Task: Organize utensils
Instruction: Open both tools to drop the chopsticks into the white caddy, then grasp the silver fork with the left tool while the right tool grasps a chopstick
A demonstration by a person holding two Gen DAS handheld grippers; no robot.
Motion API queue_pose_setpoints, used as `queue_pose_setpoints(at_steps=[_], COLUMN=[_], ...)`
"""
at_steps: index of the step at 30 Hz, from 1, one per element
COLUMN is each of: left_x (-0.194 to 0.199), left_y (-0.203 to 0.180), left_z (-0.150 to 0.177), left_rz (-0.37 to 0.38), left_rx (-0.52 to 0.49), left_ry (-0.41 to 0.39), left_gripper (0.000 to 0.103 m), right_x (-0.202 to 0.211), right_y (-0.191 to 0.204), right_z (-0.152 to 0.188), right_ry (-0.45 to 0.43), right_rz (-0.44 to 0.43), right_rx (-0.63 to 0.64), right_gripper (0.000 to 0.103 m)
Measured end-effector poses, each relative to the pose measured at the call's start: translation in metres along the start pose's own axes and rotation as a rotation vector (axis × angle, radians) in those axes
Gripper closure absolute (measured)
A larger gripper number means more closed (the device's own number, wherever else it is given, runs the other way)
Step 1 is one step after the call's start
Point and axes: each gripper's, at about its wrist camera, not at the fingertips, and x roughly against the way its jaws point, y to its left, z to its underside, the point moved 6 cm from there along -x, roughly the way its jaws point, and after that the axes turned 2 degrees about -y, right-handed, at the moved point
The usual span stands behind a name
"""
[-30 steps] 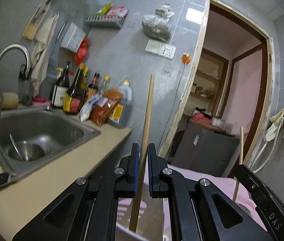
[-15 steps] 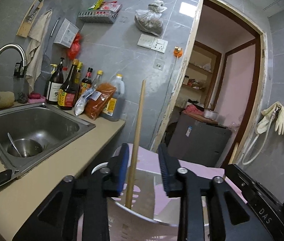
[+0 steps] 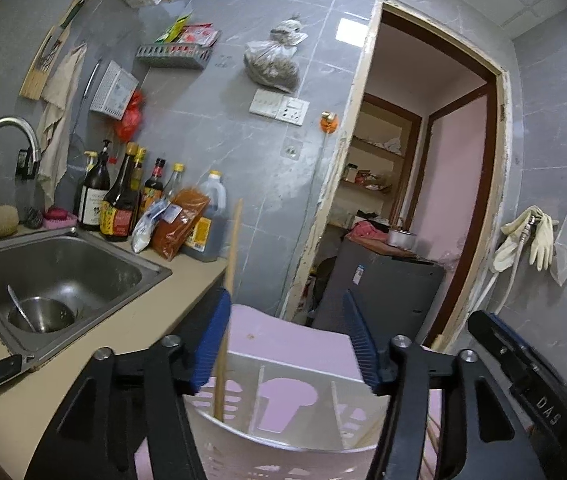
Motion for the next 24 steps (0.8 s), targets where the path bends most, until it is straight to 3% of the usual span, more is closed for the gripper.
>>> queue_pose_setpoints(at_steps=[5, 7, 10, 13, 24], left_x=[0.004, 0.006, 0.007, 0.009, 0.006], left_y=[-0.023, -0.032, -0.049, -0.066, -0.11], left_z=[0.0, 0.002, 0.005, 0.009, 0.035], left_rz=[0.037, 0.058, 0.097, 0.128, 0.186], left_rx=[-0.043, -0.053, -0.067, -0.091, -0.138], left_ry=[-0.005, -0.002, 0.008, 0.015, 0.074], left_gripper=[0.039, 0.032, 0.022, 0.012, 0.005], right_x=[0.022, 0.029, 0.04, 0.051, 0.082], right_y=[-0.018, -0.026, -0.04, -0.053, -0.095], right_z=[-0.012, -0.014, -0.017, -0.017, -0.012], right_ry=[-0.033, -0.037, -0.041, -0.038, -0.01], right_rz=[0.057, 0.074, 0.099, 0.126, 0.194], right_rx=[0.04, 0.049, 0.052, 0.057, 0.073], right_gripper=[0.054, 0.05, 0.037, 0.034, 0.011])
